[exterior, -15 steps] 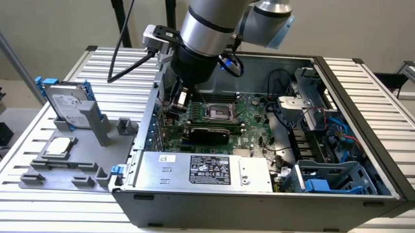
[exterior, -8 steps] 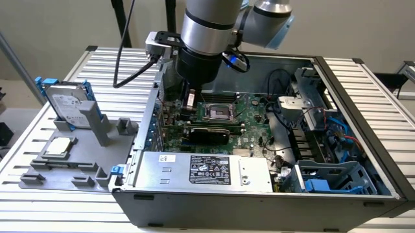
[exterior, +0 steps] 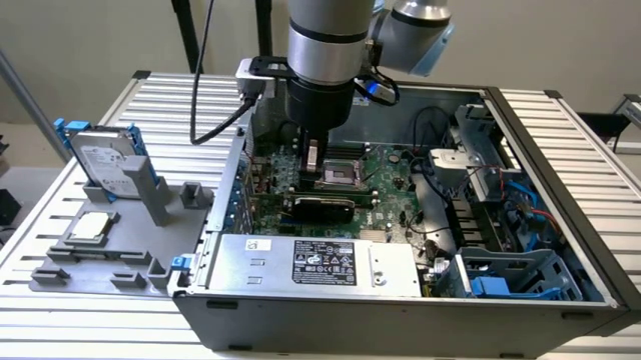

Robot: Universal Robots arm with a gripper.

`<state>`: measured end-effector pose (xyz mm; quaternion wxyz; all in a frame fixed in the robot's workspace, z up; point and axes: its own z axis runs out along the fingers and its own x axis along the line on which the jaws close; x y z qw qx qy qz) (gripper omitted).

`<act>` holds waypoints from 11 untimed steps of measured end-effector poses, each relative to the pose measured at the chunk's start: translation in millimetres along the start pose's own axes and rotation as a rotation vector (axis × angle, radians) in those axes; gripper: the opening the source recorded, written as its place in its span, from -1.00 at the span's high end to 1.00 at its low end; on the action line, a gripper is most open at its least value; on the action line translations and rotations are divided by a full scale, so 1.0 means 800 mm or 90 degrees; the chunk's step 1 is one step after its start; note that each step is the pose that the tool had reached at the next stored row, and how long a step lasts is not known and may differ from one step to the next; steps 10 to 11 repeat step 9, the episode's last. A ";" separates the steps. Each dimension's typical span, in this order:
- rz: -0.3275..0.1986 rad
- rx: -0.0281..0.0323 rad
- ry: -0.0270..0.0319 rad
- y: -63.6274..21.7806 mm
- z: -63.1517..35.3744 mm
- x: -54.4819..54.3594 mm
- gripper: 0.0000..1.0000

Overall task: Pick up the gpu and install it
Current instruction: 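Press down on the gpu until it lock into place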

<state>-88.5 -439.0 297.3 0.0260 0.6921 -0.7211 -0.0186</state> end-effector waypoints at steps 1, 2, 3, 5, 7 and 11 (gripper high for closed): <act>0.000 0.0016 -0.0020 -0.002 0.000 0.000 0.79; 0.000 0.0016 -0.0057 -0.003 0.000 0.000 0.79; 0.000 0.0009 -0.0061 -0.004 0.000 0.000 0.79; 0.000 0.0010 -0.0062 -0.004 0.000 0.000 0.79; 0.000 0.0009 -0.0061 -0.004 0.000 0.001 0.79; 0.000 0.0009 -0.0061 -0.004 0.000 0.001 0.79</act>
